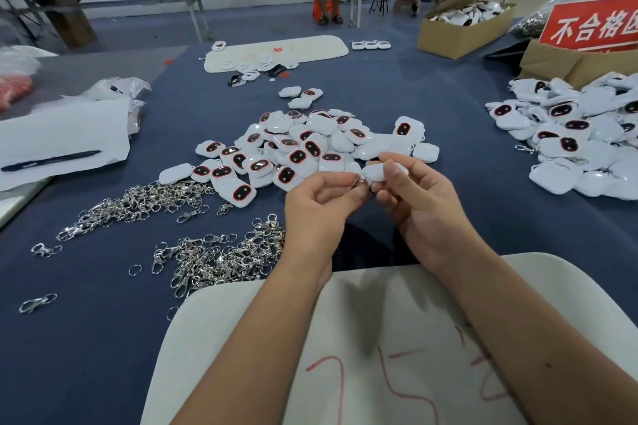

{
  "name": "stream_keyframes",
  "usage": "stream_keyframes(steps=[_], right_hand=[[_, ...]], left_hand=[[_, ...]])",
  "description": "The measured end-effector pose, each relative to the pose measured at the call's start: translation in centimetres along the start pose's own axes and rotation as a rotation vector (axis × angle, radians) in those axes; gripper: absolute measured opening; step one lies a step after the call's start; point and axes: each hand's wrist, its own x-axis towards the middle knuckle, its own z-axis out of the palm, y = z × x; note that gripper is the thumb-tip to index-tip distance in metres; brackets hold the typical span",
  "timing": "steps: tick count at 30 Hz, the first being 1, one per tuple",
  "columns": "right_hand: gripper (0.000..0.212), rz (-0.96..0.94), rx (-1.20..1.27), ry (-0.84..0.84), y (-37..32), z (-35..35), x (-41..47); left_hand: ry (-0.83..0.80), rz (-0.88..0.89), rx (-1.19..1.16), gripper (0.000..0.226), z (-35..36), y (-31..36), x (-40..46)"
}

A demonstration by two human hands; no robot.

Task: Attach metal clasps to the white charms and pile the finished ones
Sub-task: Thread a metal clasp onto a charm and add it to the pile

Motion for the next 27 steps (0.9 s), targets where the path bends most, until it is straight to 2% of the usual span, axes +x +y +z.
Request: stream_keyframes(steps=[6, 10, 13, 16, 19, 22, 24, 27], right_hand=[[0.04, 0.013, 0.01, -0.007, 0.1, 0.1, 0.1], [0.041, 0.0, -0.018, 0.013, 0.3, 0.1, 0.2], [0.04, -0.027, -0.053, 0.035, 0.4, 0.1, 0.2], [0.04, -0.074, -0.141, 0.048, 0.5, -0.1, 0.1], [0.04, -0.141, -0.29, 0.032, 0.9, -0.2, 0.1], [0.036, -0.188, -0.408, 0.028, 1.2, -0.2, 0.0], [0.033, -0.2, -0.425, 0.037, 1.3, -0.3, 0.1], [0.035, -0.167, -0.327, 0.032, 1.1, -0.4, 0.2]], left_hand=[[-0.007, 0.01, -0.152, 0.011, 0.1, 0.5, -0.1], [0.012, 0.052, -0.09, 0.02, 0.1, 0.4, -0.1], [0.041, 0.168, 0.126, 0.023, -0.1, 0.3, 0.2], [0.043, 0.362, 0.484, 0.021, -0.6, 0.3, 0.5], [-0.031, 0.562, 0.82, 0.014, -1.1, 0.5, 0.4], [-0.106, 0.644, 1.075, 0.012, -1.2, 0.7, 0.3], [-0.083, 0.592, 0.984, 0.013, -1.3, 0.4, 0.4], [0.037, 0.376, 0.592, 0.012, -1.0, 0.3, 0.3]])
